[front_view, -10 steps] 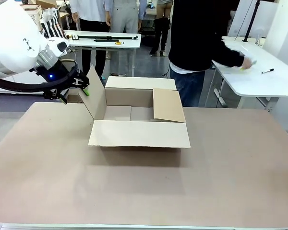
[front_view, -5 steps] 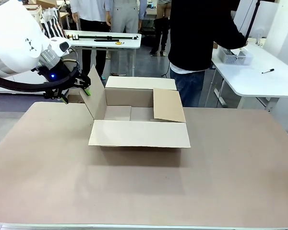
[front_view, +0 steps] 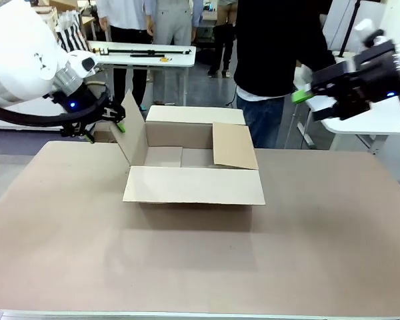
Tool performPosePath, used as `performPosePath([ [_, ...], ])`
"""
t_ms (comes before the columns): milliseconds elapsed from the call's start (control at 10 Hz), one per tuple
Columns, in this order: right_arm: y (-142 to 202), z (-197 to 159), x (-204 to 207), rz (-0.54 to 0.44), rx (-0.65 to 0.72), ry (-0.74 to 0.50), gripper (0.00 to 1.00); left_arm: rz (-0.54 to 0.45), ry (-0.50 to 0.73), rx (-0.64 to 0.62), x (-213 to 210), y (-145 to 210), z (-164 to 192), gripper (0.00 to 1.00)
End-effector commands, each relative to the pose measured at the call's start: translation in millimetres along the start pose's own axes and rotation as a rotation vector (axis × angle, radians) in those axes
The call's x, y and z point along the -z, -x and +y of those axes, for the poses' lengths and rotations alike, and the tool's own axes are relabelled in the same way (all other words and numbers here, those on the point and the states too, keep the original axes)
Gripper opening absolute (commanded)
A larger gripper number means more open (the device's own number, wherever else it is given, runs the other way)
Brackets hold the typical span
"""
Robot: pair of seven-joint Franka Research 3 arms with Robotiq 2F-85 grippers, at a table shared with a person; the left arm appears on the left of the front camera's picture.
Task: Pack the gift set into the box.
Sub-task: Place both hands on the side flaps of the Package Box and spread them outward.
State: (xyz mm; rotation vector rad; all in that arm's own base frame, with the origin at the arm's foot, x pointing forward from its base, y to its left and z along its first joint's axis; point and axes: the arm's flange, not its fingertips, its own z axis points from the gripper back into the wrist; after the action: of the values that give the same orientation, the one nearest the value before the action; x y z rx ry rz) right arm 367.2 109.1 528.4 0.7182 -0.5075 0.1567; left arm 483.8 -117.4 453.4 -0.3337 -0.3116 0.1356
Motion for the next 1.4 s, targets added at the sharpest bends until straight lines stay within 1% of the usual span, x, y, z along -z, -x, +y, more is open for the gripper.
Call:
performPosePath([
  [0, 7, 3, 59, 0.047, -0.218, 0.159, 1.0, -0.008, -0.023, -0.007, -2, -2, -1, 1.0],
  [100, 10, 2, 51, 0.098, -0.303, 0.129, 1.0, -0.008, -0.023, -0.007, -2, -2, -1, 1.0],
  [200, 8, 14, 38, 0.042, -0.097, 0.064, 1.0, -0.008, -0.023, -0.007, -2, -2, -1, 1.0],
  [300, 8, 14, 38, 0.042, -0.097, 0.064, 1.0, -0.008, -0.023, -0.007, -2, -2, -1, 1.0],
  [400, 15, 20, 63, 0.099, -0.203, 0.108, 1.0, -0.008, -0.023, -0.007, -2, -2, -1, 1.0],
  [500, 12, 14, 73, 0.187, 0.034, 0.275, 1.0, -0.008, -0.023, -0.007, -2, -2, -1, 1.0],
  [600, -7, 29, 102, 0.232, 0.056, 0.347, 1.0, -0.008, -0.023, -0.007, -2, -2, -1, 1.0],
  [700, -31, 48, 132, 0.257, 0.092, 0.393, 1.0, -0.008, -0.023, -0.007, -2, -2, -1, 1.0],
  [800, -55, 70, 168, 0.311, 0.085, 0.457, 1.0, -0.008, -0.023, -0.007, -2, -2, -1, 1.0],
  [900, -72, 89, 202, 0.303, 0.085, 0.5, 1.0, -0.008, -0.023, -0.007, -2, -2, -1, 1.0],
  [1000, -83, 105, 233, 0.281, 0.047, 0.601, 1.0, -0.008, -0.023, -0.007, -2, -2, -1, 1.0],
  [1100, -86, 116, 263, 0.314, -0.013, 0.698, 1.0, -0.008, -0.023, -0.007, -2, -2, -1, 1.0],
  [1200, -84, 114, 291, 0.319, -0.114, 0.867, 1.0, -0.008, -0.023, -0.007, -2, -2, -1, 1.0],
  [1300, -82, 98, 275, 0.312, -0.108, 0.865, 1.0, -0.008, -0.023, -0.007, -2, -2, -1, 1.0],
])
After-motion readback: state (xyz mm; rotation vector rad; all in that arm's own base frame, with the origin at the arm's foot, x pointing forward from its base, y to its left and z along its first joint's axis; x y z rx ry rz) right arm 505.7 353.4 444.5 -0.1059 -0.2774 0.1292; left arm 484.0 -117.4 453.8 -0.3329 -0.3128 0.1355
